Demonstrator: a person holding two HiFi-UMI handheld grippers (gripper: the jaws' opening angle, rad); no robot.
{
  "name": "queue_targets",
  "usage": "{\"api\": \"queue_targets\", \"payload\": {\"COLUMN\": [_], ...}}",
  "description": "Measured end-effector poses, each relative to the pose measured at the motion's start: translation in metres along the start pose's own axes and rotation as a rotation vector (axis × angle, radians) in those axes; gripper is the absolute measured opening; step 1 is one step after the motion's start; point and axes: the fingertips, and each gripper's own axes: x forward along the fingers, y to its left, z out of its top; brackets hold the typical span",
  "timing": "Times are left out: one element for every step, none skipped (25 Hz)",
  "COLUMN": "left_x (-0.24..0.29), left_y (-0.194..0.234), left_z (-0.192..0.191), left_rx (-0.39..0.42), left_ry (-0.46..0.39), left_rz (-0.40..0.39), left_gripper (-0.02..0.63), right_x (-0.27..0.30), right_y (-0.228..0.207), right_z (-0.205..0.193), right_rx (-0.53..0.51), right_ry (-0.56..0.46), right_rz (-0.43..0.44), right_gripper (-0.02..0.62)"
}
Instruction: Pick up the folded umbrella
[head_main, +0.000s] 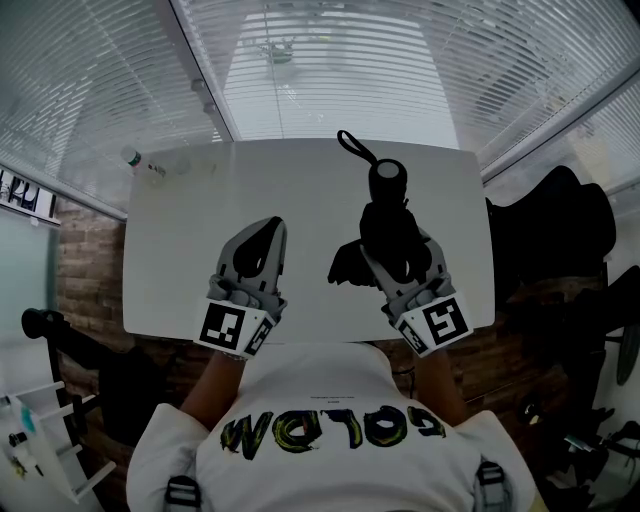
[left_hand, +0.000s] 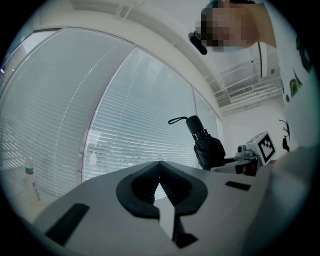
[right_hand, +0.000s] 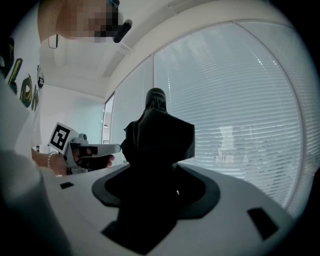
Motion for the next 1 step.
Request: {"api": "queue_targets", "payload": {"left_x": [0.0003], "left_y": [-0.0002], "left_z": [0.0002], "left_rx": [0.0], "left_ry": [0.0], "left_rz": [-0.001], "left_gripper": [0.008], "right_x": [-0.0001], "right_y": [-0.0007], "right_z": [0.0], "right_rx": [0.0], "right_ry": [0.001], "right_rz": [-0.001], "right_gripper": [0.256]}}
